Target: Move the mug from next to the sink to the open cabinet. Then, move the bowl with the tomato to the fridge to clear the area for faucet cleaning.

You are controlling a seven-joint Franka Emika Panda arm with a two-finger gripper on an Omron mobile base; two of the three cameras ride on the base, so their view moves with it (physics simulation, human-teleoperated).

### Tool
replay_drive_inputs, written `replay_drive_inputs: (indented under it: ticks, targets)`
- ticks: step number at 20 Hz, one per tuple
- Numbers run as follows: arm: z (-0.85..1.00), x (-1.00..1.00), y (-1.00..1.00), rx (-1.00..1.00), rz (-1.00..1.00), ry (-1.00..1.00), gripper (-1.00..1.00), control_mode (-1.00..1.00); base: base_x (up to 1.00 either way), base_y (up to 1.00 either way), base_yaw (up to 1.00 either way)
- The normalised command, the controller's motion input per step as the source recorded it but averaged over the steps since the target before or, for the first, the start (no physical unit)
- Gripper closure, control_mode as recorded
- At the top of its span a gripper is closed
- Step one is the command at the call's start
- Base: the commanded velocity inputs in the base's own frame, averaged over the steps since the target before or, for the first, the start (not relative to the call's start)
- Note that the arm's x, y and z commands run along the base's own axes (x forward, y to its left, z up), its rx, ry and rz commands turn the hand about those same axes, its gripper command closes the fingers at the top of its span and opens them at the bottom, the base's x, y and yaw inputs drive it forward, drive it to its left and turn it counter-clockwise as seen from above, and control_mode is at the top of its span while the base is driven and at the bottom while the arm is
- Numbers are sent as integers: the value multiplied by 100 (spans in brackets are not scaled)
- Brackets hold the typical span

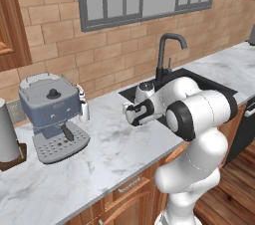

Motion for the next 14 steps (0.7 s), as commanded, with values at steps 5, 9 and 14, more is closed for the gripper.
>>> replay_drive_inputs:
  ticks: [5, 9, 14]
  targets:
    - [-2, 0, 0, 0, 0, 0, 100, -100, 0, 0, 0]
    - [0, 0, 0, 0, 0, 0, 100, -100, 0, 0, 0]
    - [0, 0, 0, 0, 0, 0, 100, -100, 0, 0, 0]
